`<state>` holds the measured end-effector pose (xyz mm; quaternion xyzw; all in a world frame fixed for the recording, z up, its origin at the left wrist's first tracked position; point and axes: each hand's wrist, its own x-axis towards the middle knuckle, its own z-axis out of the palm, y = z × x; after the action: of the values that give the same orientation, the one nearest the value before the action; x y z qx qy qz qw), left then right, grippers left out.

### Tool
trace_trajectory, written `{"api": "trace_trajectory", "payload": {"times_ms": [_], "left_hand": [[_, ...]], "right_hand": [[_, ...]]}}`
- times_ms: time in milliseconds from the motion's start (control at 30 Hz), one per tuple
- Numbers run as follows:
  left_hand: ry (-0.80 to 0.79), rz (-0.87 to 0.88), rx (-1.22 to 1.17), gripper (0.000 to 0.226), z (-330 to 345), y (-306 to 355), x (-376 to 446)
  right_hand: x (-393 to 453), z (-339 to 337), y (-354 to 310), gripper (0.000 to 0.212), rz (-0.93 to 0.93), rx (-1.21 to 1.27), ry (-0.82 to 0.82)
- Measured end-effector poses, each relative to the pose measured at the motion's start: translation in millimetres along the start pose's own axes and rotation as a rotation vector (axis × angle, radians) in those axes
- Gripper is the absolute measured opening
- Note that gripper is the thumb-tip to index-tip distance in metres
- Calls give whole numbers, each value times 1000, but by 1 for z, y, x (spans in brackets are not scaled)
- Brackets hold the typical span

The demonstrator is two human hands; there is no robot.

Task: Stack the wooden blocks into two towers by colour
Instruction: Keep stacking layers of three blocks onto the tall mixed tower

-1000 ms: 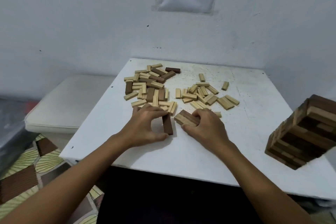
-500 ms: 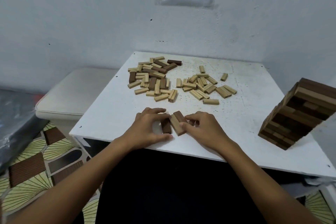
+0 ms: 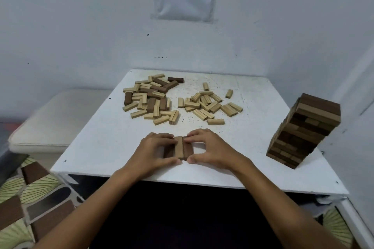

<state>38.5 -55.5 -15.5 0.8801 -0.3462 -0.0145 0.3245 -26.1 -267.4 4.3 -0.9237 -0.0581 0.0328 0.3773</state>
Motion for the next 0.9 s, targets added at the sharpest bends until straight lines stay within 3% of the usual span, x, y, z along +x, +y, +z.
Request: {"api": "trace_trajectory", "payload": {"times_ms": [233,467,633,900], "left_hand": [[-40,25,-23,83,-7,0,2],[-212,-47,-113,100,-18,-5,7],[-182,-67,-146,97,-14,-8,9],[-144,-44,-191,92,-10,-12,7]], "right_hand": [[-4,5,0,63,-17,-24,19],[-2,1,-1,86,35,5,-21],[2,8,0,94,33,36,-1],[2,11,1,89,7,43,-19]]}}
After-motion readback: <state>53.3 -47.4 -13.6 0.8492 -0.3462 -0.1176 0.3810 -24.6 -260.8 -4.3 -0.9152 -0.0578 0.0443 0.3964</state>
